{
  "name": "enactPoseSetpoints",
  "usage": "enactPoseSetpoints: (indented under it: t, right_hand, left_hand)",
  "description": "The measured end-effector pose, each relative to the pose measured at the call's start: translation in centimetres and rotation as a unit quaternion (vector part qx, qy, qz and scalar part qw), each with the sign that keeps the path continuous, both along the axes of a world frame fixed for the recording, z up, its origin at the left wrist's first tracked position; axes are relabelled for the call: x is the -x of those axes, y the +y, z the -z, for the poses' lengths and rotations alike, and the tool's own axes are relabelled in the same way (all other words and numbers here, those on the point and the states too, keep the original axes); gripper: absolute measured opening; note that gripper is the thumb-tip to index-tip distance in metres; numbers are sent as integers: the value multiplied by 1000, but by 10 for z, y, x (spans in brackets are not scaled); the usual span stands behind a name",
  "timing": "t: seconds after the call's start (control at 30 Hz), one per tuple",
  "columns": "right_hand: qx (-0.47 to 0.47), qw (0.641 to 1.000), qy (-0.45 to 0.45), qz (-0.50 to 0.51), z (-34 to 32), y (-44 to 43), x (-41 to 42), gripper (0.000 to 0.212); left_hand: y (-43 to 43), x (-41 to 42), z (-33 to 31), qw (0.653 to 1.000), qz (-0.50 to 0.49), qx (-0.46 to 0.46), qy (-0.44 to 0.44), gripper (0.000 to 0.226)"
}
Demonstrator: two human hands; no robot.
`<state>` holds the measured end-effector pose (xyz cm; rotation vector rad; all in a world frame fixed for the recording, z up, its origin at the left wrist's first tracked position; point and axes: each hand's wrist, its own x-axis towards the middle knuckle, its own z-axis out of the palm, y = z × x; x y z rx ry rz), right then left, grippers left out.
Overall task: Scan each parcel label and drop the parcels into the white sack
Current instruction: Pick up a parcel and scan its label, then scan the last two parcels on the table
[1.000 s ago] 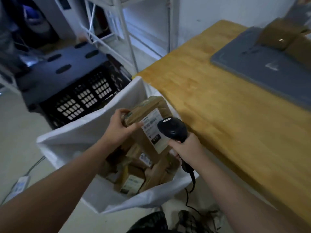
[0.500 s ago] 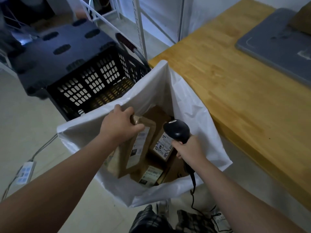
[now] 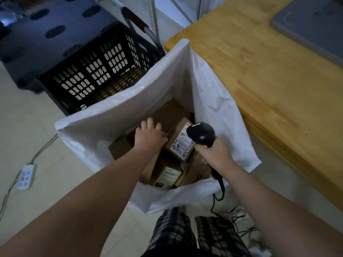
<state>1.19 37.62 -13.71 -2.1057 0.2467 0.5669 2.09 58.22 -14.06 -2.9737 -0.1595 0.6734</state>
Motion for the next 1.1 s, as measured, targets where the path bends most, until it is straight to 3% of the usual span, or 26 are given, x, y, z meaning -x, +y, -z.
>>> enactPoseSetpoints:
  t: [0.23, 0.5, 0.7, 0.83, 1.1]
  right_hand:
    - [10, 998, -34, 53, -31, -53, -15, 20]
    - [21, 977, -85, 193, -79, -196, -41, 23]
    - [90, 932, -160, 313, -125, -331, -59, 24]
    - [98, 921, -187, 327, -152, -401, -74, 24]
    - [75, 911, -253, 318, -207, -481, -163, 23]
  left_hand:
    - [-68, -33, -50, 984, 121, 73, -111, 36]
    - [-215, -103, -101, 949, 250, 119, -152, 42]
    - [-359, -142, -139, 914, 326, 164, -177, 43]
    - [-422, -169, -156, 903, 336, 191, -186, 43]
    - [-484, -258, -175, 915, 262, 257, -164, 44]
